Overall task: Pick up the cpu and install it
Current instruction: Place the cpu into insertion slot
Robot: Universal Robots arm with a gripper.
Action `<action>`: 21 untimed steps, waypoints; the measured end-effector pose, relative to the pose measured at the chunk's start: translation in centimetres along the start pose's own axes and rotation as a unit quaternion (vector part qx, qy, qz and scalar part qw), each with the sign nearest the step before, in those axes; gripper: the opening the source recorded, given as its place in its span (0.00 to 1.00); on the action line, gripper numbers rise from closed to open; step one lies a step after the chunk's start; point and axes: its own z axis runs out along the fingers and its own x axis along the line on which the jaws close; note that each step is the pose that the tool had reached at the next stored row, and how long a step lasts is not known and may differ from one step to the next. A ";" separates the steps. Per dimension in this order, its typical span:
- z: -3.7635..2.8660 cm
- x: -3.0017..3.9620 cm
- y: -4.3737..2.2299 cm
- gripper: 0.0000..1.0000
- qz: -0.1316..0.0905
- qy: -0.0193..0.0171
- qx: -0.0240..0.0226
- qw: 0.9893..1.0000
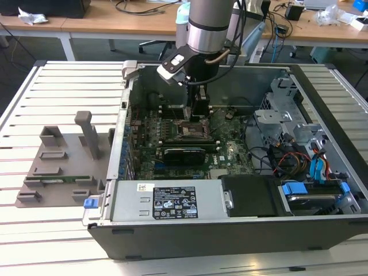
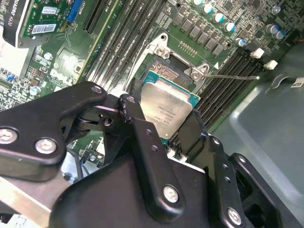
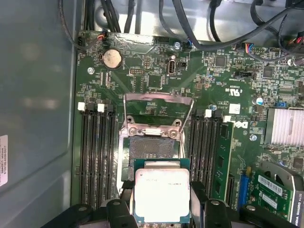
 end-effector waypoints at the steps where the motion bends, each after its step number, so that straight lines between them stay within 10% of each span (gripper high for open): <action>1: 0.03 0.00 0.00 0.55 0.000 0.000 0.000 1.000; 3: 0.35 0.01 0.02 0.55 0.000 0.000 0.000 1.000; 7: 5.49 0.71 0.54 0.55 0.003 -0.004 0.000 1.000; 21: 6.09 0.81 0.59 0.55 0.017 -0.004 0.001 1.000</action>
